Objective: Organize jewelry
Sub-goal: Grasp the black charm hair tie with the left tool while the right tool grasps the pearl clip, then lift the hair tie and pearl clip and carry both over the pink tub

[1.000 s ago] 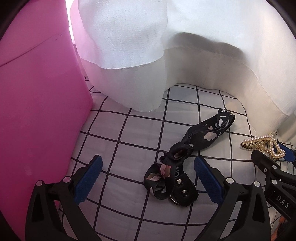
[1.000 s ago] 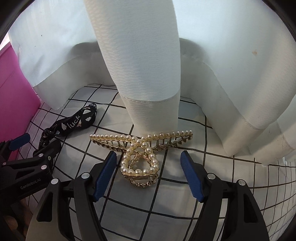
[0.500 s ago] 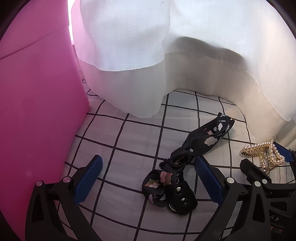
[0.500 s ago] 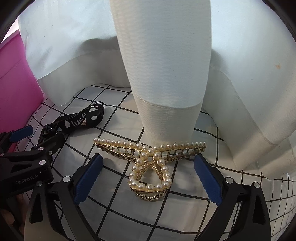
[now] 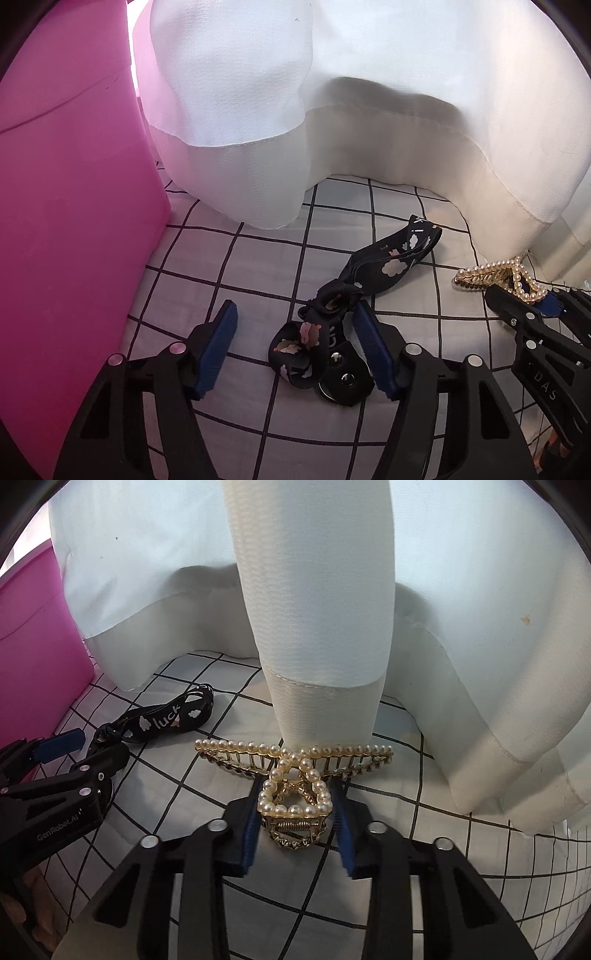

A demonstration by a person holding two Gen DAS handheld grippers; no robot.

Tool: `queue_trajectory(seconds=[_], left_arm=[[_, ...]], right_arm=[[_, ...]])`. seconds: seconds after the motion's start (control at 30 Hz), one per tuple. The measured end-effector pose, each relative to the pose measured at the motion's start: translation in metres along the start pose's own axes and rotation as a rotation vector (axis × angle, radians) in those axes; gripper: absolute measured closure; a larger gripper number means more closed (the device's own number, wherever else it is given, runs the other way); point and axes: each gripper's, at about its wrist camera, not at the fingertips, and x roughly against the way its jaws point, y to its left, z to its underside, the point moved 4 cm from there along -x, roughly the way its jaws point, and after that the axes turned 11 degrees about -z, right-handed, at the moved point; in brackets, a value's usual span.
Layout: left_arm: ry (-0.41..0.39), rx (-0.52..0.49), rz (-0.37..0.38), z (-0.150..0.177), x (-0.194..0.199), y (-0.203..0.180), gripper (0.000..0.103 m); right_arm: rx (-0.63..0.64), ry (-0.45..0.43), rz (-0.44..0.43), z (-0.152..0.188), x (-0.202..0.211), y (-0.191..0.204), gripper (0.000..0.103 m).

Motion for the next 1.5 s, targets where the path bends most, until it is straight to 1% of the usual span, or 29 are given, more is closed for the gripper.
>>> queue_trajectory(seconds=[0.03,0.07,0.1,0.2,0.33,0.43,0.57,0.77,0.93,1.13,1.33,1.5], left_arm=[[-0.005,-0.009,0.008,0.001,0.002,-0.002,0.064],[-0.009,-0.020,0.014,0.001,0.005,-0.005,0.074],[-0.009,-0.030,0.012,0.002,0.007,-0.007,0.080],[-0.003,-0.019,0.029,0.006,0.010,-0.006,0.084],[0.014,0.031,0.079,0.015,0.017,0.002,0.085],[-0.003,0.052,0.115,0.021,0.030,0.006,0.085],[-0.045,0.083,0.196,0.026,0.057,0.012,0.085],[-0.102,0.055,0.222,0.033,0.101,0.005,0.085],[-0.114,0.035,0.213,0.035,0.129,0.001,0.085],[-0.150,0.031,0.216,0.035,0.169,0.008,0.085],[-0.205,0.037,0.214,0.030,0.207,0.022,0.085],[-0.245,0.044,0.182,0.029,0.240,0.042,0.085]], right_arm=[[0.006,0.002,0.004,0.000,0.000,0.002,0.073],[0.005,0.002,0.000,0.001,0.000,0.003,0.073],[0.000,-0.001,-0.006,0.002,0.001,0.003,0.073],[-0.033,-0.009,-0.028,0.009,0.008,-0.002,0.073],[-0.077,-0.025,-0.061,0.018,0.021,-0.009,0.073],[-0.106,-0.040,-0.092,0.025,0.034,-0.011,0.073],[-0.146,-0.040,-0.152,0.036,0.048,-0.009,0.073],[-0.190,-0.052,-0.175,0.050,0.078,-0.017,0.073],[-0.186,-0.068,-0.179,0.058,0.109,-0.016,0.073],[-0.178,-0.103,-0.178,0.061,0.142,-0.011,0.073],[-0.135,-0.157,-0.175,0.052,0.189,-0.002,0.073],[-0.083,-0.200,-0.190,0.041,0.224,0.015,0.073]])
